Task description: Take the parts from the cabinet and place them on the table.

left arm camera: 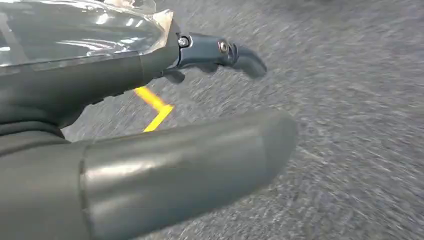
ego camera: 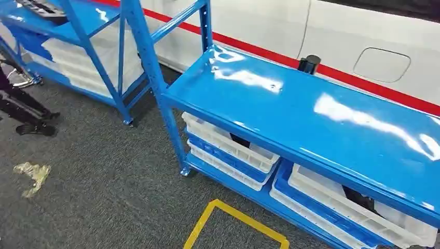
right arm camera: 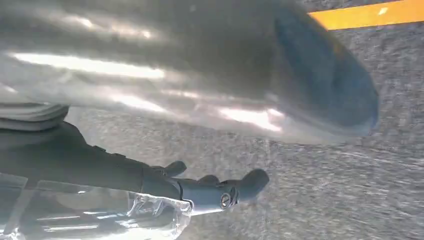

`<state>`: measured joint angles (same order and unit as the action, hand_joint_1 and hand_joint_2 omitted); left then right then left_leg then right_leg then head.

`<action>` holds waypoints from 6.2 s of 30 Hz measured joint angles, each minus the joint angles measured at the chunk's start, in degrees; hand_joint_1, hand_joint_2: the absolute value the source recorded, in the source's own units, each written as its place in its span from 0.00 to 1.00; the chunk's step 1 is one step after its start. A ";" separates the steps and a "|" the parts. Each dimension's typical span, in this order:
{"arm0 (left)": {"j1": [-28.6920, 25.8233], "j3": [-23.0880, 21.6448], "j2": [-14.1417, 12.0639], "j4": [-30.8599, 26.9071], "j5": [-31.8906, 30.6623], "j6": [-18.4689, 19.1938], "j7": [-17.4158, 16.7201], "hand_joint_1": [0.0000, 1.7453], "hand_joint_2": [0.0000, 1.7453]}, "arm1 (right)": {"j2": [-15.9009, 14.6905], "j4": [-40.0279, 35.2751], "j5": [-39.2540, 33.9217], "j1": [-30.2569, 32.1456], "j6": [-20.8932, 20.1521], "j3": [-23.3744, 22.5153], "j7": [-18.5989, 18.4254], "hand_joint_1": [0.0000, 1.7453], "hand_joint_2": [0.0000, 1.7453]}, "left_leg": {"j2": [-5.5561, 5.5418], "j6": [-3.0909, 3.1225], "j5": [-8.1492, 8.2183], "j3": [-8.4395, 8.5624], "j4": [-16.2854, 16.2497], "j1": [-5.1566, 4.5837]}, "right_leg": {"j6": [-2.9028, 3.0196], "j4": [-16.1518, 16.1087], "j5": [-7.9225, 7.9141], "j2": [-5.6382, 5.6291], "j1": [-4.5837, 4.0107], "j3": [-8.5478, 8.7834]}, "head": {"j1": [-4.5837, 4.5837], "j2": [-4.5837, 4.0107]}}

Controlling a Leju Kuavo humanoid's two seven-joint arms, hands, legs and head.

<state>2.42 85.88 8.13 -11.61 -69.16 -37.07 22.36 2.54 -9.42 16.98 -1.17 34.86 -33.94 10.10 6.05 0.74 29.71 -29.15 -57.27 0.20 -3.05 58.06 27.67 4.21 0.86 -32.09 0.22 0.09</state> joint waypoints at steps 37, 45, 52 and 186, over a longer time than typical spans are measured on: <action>0.41 0.02 -0.44 1.27 0.92 0.44 3.32 0.00 0.00 | -1.68 0.00 3.43 -0.28 2.10 -0.39 -1.12 0.00 0.00 | -5.71 -1.21 7.78 -4.10 -11.03 0.66 | 2.13 -0.27 -0.43 -2.89 0.63 0.21 | -0.07 -0.02; 0.36 0.02 -0.53 1.44 0.92 0.41 3.32 0.00 0.00 | -1.70 0.00 3.50 -0.38 2.25 0.18 -1.33 0.00 0.00 | -6.28 -0.17 -0.32 -1.08 -0.70 0.43 | 1.80 -0.02 -0.29 -4.94 -0.50 0.55 | -0.13 0.00; 0.31 0.02 -0.59 1.64 0.92 0.37 2.86 0.00 0.00 | -1.84 0.05 3.91 -0.27 2.34 0.37 -1.44 0.00 0.00 | -6.19 0.45 -0.61 -1.18 -0.54 -0.40 | 1.43 -0.31 -0.32 -4.93 -0.45 0.17 | -0.11 0.00; 1.20 -3.75 -0.70 0.96 13.79 9.70 -0.76 0.00 1.00 | -1.20 -0.76 1.64 0.96 -10.70 3.63 4.35 0.00 1.00 | -6.20 0.95 -2.17 -1.02 0.43 -0.03 | -0.14 -3.18 0.58 -4.04 0.58 4.24 | 0.04 0.00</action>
<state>3.62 82.12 7.43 -10.64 -55.37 -27.37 21.60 1.33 -10.18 18.63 -0.21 24.16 -30.32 14.45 -0.14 1.69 27.54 -30.17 -56.84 0.16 -3.19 54.88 28.25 0.17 1.43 -27.85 0.26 0.09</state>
